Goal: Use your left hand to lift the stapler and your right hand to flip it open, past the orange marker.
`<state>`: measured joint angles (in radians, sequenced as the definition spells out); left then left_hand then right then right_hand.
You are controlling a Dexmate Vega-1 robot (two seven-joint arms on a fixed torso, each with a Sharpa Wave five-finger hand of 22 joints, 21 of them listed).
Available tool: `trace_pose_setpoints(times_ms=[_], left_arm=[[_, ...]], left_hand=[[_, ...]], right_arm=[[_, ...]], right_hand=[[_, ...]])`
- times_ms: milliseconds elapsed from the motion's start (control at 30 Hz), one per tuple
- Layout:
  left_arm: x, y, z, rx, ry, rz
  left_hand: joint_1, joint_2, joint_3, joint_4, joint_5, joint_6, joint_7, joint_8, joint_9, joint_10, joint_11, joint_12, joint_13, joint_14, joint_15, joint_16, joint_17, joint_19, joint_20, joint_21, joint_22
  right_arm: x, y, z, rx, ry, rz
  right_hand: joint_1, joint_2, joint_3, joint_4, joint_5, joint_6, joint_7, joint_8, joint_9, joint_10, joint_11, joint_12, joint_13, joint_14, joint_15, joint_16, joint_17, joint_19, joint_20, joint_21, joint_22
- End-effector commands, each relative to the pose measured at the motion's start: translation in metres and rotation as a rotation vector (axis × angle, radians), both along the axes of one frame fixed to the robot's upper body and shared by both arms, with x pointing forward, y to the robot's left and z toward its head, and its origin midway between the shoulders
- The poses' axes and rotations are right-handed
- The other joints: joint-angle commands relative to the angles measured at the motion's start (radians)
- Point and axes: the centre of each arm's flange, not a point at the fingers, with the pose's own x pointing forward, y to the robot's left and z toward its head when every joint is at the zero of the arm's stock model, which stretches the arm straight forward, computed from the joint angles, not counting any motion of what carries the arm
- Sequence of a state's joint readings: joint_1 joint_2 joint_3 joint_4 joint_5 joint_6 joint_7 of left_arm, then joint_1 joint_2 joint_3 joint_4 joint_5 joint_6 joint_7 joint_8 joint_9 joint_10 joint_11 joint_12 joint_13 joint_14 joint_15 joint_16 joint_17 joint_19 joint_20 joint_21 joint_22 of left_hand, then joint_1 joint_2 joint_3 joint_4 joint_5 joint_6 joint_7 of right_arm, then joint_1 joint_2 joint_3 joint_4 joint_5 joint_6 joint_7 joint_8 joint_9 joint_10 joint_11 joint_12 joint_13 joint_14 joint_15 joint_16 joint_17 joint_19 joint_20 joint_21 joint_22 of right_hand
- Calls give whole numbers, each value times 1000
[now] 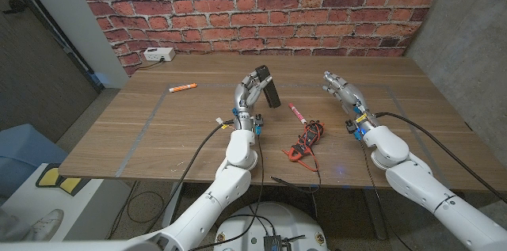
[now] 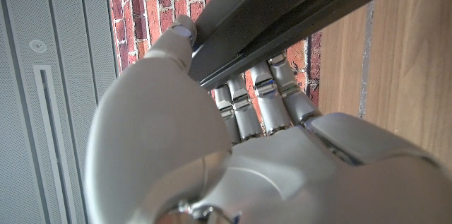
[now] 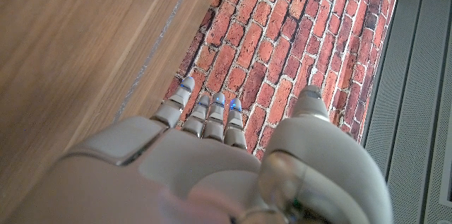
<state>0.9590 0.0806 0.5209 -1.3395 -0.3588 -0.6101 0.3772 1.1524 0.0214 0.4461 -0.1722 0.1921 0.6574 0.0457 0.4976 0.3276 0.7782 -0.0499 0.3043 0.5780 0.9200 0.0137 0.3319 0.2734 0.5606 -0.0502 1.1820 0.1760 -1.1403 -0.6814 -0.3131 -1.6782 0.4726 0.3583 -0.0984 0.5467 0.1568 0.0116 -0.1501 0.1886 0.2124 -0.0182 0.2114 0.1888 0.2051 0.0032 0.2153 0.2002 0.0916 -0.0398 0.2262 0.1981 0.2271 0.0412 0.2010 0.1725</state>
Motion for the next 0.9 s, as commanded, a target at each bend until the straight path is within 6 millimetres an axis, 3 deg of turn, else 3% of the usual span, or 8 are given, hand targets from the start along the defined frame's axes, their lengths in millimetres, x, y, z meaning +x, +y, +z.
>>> trace_pose_setpoints(times_ms=[33, 333, 467, 633, 800, 900], left_arm=[[3, -3, 1, -35, 22, -31], [5, -4, 2, -75, 40, -50], [6, -4, 1, -87, 51, -58], [5, -7, 3, -109, 56, -70], [5, -9, 3, -110, 65, -88], [5, -10, 2, -115, 72, -102]], left_hand=[[48, 88, 7, 3, 4, 209, -190, 5, 30, 170, -153, 6, 10, 152, -256, 10, 11, 2, -120, 9, 6], [49, 87, 5, 2, 5, 223, -186, 6, 27, 179, -153, 6, 14, 164, -256, 21, 21, 5, -120, 18, 8], [48, 85, 4, 3, 4, 215, -181, 2, 26, 177, -149, 5, 18, 165, -255, 22, 24, 5, -120, 21, 9], [51, 89, 7, 3, 0, 211, -179, -1, 27, 168, -145, 2, 25, 157, -255, 20, 26, 3, -121, 23, 8], [57, 94, 12, 3, -8, 191, -178, -1, 43, 150, -145, -5, 42, 141, -255, 12, 27, -5, -120, 29, 8], [56, 107, 19, 9, -11, 151, -182, -1, 68, 132, -144, -13, 59, 133, -254, 10, 33, -17, -119, 30, 7]], right_arm=[[-5, 7, -1, -51, -8, -25], [-11, 12, 2, -103, -41, -48], [-13, 17, 2, -128, -49, -51], [-14, 22, 2, -152, -49, -49], [-16, 24, 2, -158, -53, -60], [-17, 24, 2, -164, -51, -77]], right_hand=[[15, -2, 9, -2, 0, -3, -2, -3, 2, 4, -6, 0, 5, 15, -8, 7, 6, 8, 9, 1, 2], [24, -12, 13, -4, -3, -1, 3, -3, 2, 10, -1, 5, 12, 36, -10, 19, 15, 30, 15, 9, 3], [26, -19, 13, -3, -5, 2, 2, -3, 2, 17, -1, 8, 15, 40, -16, 23, 21, 44, -7, 13, 4], [61, -38, 21, -16, 2, 1, -1, -3, 3, 21, -7, 11, 24, 61, -32, 34, 29, 95, -36, 25, 3], [89, -50, 25, -22, 9, 3, -3, -2, 3, 37, -6, 18, 29, 78, -41, 43, 33, 125, -46, 31, 3], [110, -58, 28, -22, 13, 22, 16, 4, 3, 59, 9, 26, 31, 93, -32, 50, 37, 147, -42, 34, 2]])
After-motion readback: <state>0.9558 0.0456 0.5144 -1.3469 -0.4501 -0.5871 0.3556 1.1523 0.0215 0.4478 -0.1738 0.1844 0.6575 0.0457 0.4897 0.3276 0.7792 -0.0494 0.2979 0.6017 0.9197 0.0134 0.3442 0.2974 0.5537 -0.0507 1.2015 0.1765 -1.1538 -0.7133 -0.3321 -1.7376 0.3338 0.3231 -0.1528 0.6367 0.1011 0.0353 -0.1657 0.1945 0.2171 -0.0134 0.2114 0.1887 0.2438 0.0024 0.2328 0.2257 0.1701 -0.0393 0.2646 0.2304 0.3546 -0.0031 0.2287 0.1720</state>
